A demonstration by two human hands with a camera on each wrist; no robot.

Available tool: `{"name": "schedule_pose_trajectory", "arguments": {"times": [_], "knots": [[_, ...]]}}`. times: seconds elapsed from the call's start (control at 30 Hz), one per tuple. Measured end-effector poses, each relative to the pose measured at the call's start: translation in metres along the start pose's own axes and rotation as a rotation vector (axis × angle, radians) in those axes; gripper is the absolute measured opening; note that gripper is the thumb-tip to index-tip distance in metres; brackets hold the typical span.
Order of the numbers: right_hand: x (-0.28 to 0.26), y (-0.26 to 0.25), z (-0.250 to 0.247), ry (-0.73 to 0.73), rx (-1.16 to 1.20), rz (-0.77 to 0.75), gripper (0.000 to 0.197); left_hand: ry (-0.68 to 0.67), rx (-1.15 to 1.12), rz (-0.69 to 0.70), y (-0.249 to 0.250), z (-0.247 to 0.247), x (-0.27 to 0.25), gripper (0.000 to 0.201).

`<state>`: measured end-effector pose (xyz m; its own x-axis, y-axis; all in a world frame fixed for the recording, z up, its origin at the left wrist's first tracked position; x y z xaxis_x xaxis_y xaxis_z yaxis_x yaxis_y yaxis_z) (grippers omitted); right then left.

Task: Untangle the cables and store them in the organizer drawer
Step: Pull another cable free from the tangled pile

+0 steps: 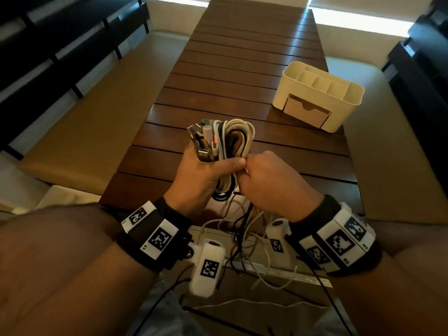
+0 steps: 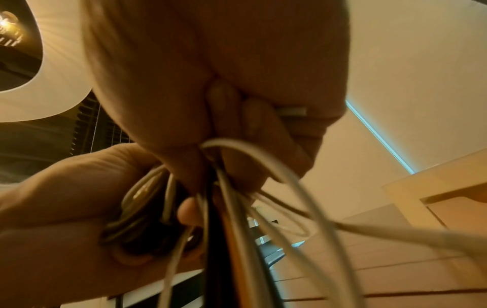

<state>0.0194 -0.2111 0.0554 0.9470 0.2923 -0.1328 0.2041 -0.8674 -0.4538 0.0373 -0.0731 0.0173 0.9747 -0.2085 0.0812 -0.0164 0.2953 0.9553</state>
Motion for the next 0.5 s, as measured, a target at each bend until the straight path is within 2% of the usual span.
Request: {"name": "schedule_pose_trajectory", "arguments": {"times": [0.13, 0.27, 0.4, 0.43, 0.5], "knots": [[0.001, 0.002, 0.002, 0.000, -0.057, 0.026, 0.027, -0.005, 0.041, 0.051, 0.002, 0.002, -0.001, 0.044], [0.002, 0.000, 0.003, 0.019, -0.054, 0.000, 0.015, 0.074, 0.077, 0.110, 0.007, 0.003, 0.000, 0.038], [0.003, -0.001, 0.000, -0.017, 0.000, -0.006, 0.029, 0.138, 0.118, 0.199, 0.009, 0.007, -0.001, 0.038], [0.002, 0.000, -0.001, -0.037, 0.035, -0.014, 0.027, 0.148, 0.122, 0.216, 0.009, 0.007, -0.002, 0.039], [-0.001, 0.002, -0.004, -0.080, 0.139, -0.032, 0.009, 0.169, 0.117, 0.237, 0.010, 0.007, -0.001, 0.037]]}}
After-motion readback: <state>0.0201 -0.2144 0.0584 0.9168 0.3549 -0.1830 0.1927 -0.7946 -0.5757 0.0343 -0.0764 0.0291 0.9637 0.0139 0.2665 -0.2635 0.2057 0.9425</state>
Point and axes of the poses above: each hand's wrist, its own x-axis towards the middle knuckle, its own z-axis out of the palm, y = z × x, the point moved 1 cm from there along x, towards the middle knuckle, and after that the axes turned 3 degrees about z, right-handed, at the moved point
